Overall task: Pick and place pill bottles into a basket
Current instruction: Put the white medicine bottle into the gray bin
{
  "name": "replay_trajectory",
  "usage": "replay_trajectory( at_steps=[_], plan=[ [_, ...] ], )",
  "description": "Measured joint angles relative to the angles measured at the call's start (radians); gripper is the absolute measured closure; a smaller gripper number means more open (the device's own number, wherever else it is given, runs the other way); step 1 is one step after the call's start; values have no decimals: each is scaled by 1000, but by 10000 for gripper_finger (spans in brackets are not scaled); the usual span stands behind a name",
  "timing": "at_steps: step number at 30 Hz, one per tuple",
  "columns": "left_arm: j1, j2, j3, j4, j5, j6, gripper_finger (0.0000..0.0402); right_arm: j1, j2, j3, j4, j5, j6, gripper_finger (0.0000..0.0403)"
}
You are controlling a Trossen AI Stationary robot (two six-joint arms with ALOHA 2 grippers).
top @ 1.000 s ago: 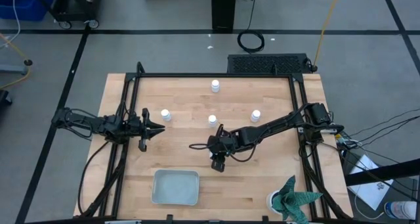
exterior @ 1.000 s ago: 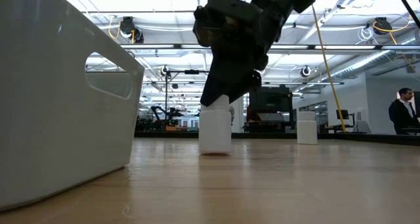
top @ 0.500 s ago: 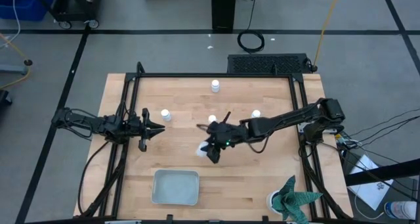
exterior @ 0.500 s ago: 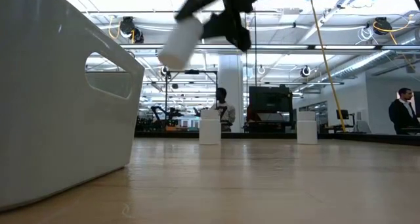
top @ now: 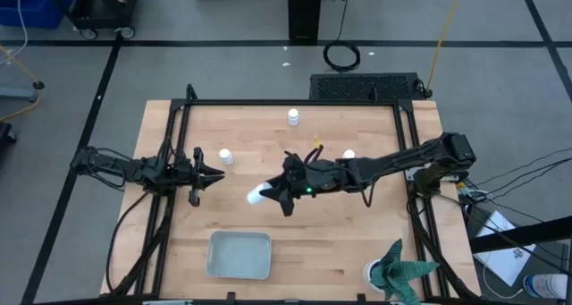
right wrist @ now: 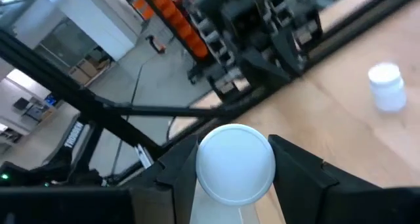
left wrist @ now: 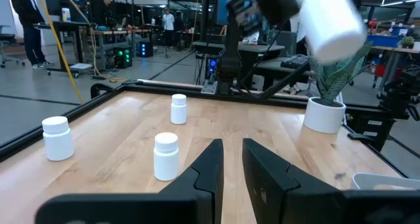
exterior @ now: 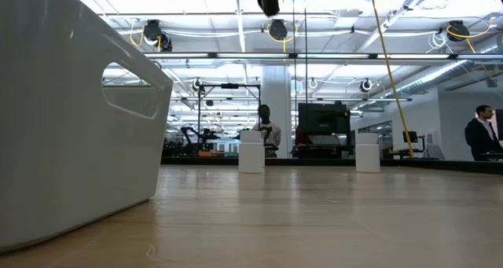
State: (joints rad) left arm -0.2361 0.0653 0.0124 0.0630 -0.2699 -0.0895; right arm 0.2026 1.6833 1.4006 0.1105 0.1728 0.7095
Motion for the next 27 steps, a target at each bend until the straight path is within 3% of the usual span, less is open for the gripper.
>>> replay_trajectory(
  at_steps=[10, 16, 21, 27],
  plan=[
    [0, 0, 0, 0, 0, 0, 339, 33, 45, 219, -111, 40, -139, 250],
    [0, 0, 0, 0, 0, 0, 339, 60, 197, 491, -338, 27, -216, 249],
    [0, 0, 0, 0, 0, 0, 339, 64, 339, 680, -566, -85, -244, 249],
    [0, 0, 0, 0, 0, 0, 339, 61, 440, 729, -629, -227, -355, 248]
  ],
)
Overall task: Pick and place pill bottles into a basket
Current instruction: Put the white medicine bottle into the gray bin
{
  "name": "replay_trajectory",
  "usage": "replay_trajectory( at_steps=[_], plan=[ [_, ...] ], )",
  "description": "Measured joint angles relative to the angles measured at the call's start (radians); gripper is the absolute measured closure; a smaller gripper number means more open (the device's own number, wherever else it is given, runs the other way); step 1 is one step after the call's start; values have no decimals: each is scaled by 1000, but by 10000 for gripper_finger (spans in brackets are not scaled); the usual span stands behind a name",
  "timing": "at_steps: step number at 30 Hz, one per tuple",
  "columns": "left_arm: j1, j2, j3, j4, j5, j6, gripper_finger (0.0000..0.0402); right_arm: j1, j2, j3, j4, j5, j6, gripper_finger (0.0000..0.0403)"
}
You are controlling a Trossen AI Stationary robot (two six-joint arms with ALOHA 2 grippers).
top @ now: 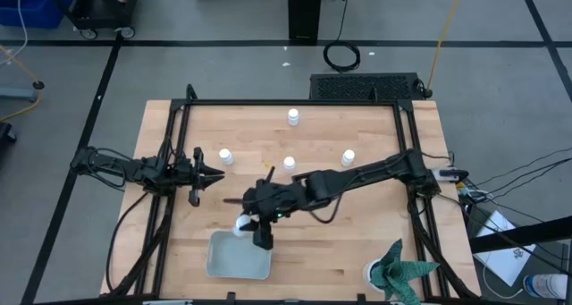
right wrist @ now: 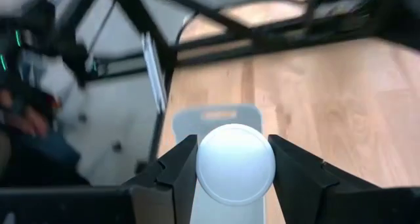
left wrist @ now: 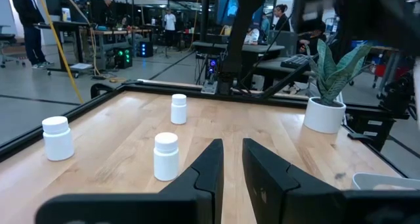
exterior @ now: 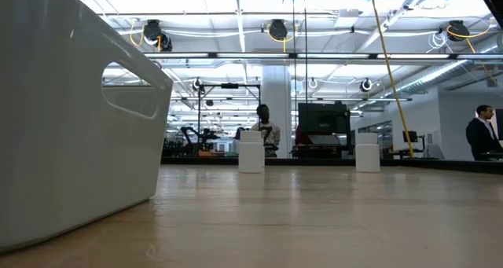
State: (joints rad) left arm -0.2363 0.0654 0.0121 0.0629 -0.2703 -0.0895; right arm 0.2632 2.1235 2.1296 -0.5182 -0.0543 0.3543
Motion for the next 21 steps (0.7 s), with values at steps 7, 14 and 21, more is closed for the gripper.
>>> replay_trajectory(
  at_steps=[7, 14, 21],
  plan=[
    [0, 0, 0, 0, 0, 0, 339, 40, 62, 1, -115, -24, -183, 248],
    [0, 0, 0, -1, 0, 0, 339, 62, 126, 1, -142, -23, -266, 250],
    [0, 0, 0, 0, 0, 0, 339, 64, 197, 1, -144, -21, -286, 245]
  ],
)
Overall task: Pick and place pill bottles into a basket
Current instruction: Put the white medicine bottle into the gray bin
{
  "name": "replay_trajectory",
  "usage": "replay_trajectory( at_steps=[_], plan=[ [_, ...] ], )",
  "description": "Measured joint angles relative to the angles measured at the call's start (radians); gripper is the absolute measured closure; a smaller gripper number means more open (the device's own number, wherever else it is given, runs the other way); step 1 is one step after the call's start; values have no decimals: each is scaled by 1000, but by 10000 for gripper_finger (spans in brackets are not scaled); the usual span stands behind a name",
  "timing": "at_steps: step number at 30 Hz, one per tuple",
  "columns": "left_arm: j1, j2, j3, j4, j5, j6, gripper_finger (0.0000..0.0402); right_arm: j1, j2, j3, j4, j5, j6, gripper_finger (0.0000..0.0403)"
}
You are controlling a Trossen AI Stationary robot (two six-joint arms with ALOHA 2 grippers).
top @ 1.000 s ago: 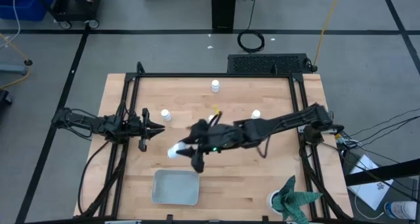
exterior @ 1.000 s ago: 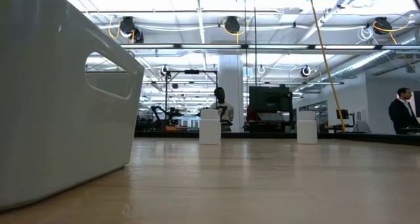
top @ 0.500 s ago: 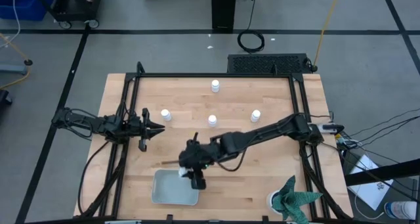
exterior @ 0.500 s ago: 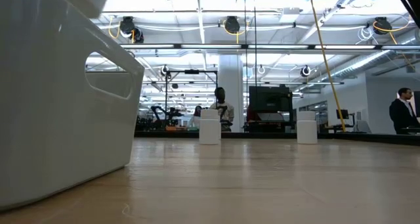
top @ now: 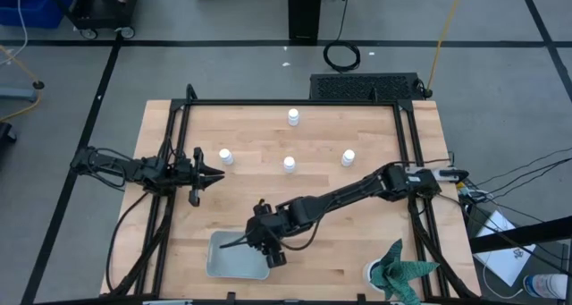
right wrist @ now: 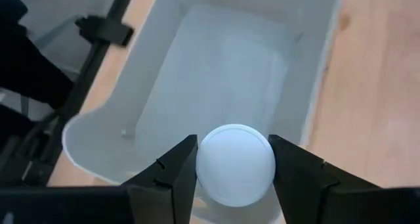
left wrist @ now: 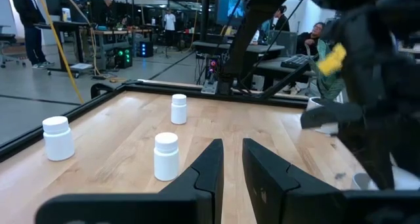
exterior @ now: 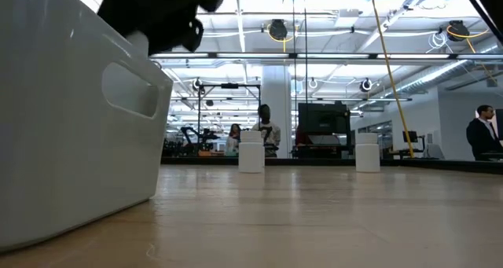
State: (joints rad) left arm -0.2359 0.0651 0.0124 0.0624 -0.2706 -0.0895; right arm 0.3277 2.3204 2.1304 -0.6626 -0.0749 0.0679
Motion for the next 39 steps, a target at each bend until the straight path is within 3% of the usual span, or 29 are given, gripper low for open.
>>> replay_trajectory(
  at_steps=[24, 39],
  plan=[
    [0, 0, 0, 0, 0, 0, 339, 17, 49, -1, 17, 22, -28, 238],
    [0, 0, 0, 0, 0, 0, 339, 22, 49, -1, 62, 20, -61, 184]
  ],
)
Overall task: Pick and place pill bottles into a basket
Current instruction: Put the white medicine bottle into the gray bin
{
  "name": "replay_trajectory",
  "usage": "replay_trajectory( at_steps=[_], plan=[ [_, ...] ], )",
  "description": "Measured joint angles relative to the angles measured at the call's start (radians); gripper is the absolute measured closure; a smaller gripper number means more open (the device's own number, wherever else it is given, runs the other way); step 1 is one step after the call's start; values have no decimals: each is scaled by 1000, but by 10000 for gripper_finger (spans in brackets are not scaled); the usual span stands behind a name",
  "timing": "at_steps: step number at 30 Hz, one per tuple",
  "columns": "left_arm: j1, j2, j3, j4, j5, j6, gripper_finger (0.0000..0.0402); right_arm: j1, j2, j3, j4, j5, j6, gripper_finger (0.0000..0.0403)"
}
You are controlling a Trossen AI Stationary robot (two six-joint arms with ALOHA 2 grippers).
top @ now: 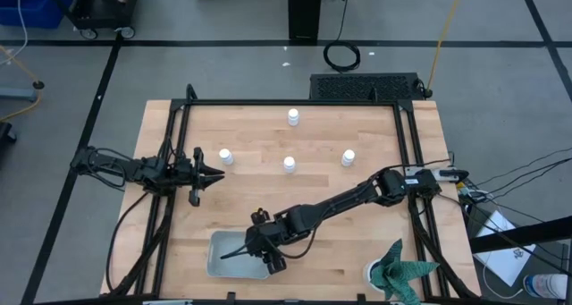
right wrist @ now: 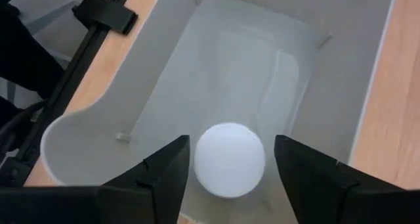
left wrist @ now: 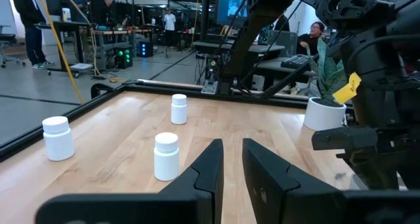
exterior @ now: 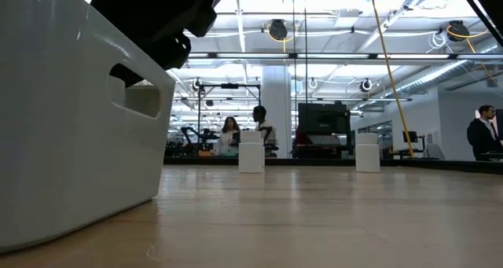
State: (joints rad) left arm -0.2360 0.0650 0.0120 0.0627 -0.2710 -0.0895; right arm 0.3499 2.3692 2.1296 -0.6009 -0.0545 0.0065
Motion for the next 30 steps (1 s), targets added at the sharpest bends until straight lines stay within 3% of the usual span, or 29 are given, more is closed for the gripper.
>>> replay_trajectory(
  at_steps=[11, 18, 23, 30],
  plan=[
    [0, 0, 0, 0, 0, 0, 339, -7, -76, 0, 83, 64, 12, 189],
    [0, 0, 0, -3, 0, 0, 339, -26, -174, 0, 67, 245, 109, 197],
    [0, 0, 0, 0, 0, 0, 339, -46, -217, 0, -34, 369, 144, 202],
    [0, 0, 0, -1, 0, 0, 339, -67, -230, 0, -349, 368, 205, 202]
  ],
)
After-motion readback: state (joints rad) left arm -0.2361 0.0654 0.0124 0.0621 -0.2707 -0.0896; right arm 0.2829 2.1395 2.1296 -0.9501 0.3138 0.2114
